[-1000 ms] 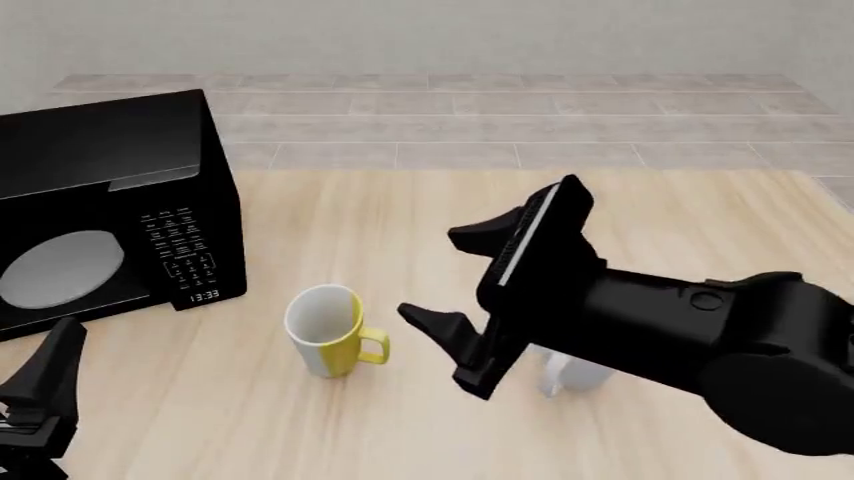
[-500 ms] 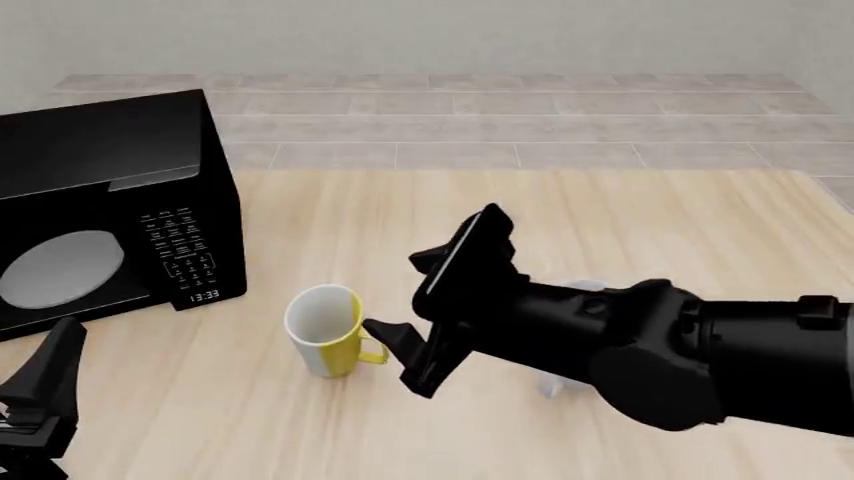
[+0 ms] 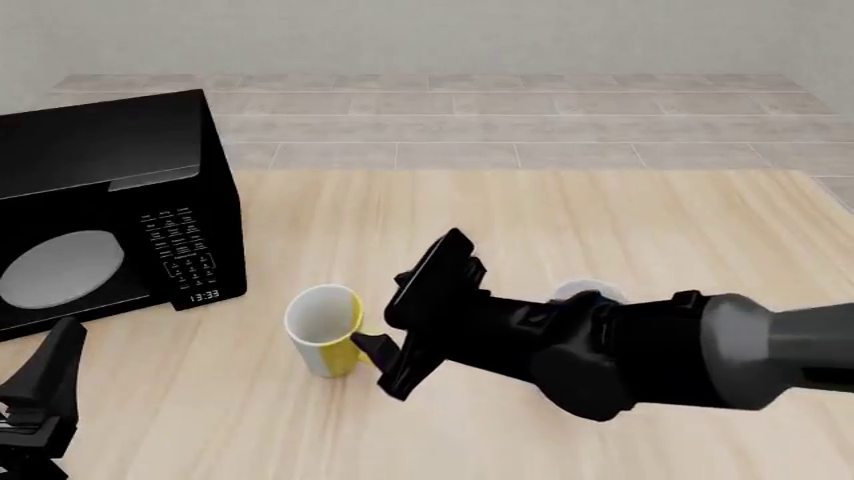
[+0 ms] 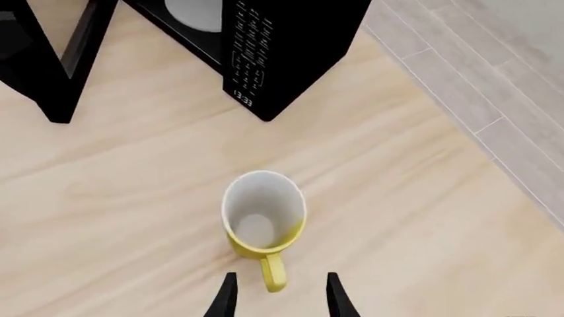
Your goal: Put the yellow and white mug to the front of the white mug.
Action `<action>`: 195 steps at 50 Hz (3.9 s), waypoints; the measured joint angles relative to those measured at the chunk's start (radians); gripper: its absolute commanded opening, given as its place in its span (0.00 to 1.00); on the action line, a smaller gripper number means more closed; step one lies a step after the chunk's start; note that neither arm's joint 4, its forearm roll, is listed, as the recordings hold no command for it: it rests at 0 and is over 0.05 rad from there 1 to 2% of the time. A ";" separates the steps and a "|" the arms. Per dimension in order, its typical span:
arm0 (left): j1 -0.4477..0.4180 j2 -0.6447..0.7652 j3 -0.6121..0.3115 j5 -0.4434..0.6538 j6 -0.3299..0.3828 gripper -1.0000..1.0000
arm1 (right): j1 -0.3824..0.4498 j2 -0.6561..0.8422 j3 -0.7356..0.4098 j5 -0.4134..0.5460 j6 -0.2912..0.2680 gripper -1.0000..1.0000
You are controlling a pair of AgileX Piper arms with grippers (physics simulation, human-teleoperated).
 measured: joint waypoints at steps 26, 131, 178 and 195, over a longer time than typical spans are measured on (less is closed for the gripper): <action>0.000 0.000 0.000 0.000 0.000 1.00 | 0.002 0.182 -0.017 -0.087 0.036 1.00; 0.000 0.000 0.000 0.000 0.000 1.00 | -0.314 -0.045 -0.146 0.140 -0.025 0.00; 0.000 0.000 0.000 0.000 0.000 1.00 | -0.594 0.075 -0.166 0.114 -0.040 0.00; 0.000 0.000 0.000 0.000 0.000 1.00 | -0.678 0.140 -0.166 0.078 -0.047 0.00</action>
